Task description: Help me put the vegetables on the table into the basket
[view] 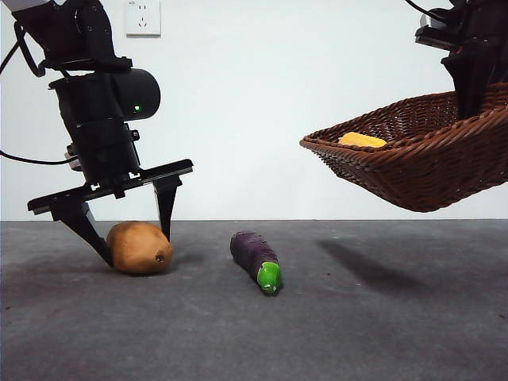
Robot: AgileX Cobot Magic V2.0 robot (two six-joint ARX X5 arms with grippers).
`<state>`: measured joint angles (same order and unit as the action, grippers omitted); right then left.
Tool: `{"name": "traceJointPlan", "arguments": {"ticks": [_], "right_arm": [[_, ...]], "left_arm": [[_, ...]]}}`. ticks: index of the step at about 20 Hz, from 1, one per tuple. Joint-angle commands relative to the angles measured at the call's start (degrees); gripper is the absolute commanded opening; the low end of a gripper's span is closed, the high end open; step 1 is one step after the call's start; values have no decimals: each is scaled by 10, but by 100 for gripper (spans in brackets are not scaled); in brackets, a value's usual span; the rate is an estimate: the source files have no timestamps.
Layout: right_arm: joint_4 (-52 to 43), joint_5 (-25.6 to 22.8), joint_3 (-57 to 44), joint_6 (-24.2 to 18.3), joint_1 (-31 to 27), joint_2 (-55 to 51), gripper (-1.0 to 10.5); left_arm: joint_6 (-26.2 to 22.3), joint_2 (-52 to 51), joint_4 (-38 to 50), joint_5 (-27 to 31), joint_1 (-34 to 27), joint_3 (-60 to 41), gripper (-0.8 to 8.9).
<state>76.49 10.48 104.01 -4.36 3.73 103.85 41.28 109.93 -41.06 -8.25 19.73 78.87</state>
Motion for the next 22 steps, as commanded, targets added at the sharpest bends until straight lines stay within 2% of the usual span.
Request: {"name": "traceJointPlan", "arguments": {"ticks": [1, 3, 6, 12, 15, 17, 19, 22], "right_arm": [[-2, 6, -1, -2, 1, -2, -10], [-2, 6, -1, 3, 1, -2, -10], [-2, 3, -1, 15, 6, -2, -10], [-9, 0, -1, 43, 28, -2, -10], [-13, 1, -1, 50, 56, -2, -10], [-15, 2, -1, 57, 75, -2, -10], [-15, 2, -1, 58, 92, -2, -10], [-15, 3, -1, 61, 114, -2, -10]], "left_arm": [[-49, -6, 0, -40, 2, 23, -10], [-76, -21, 4, -86, 7, 49, -10], [-118, -59, 6, -98, 32, 91, -10], [-228, -138, 13, -147, 146, 113, -9], [-270, -134, 15, -138, 215, 113, -8], [-282, -130, 19, -99, 255, 113, -8], [-286, -130, 19, -61, 281, 113, -8], [-296, -129, 7, -52, 297, 113, -8]]}}
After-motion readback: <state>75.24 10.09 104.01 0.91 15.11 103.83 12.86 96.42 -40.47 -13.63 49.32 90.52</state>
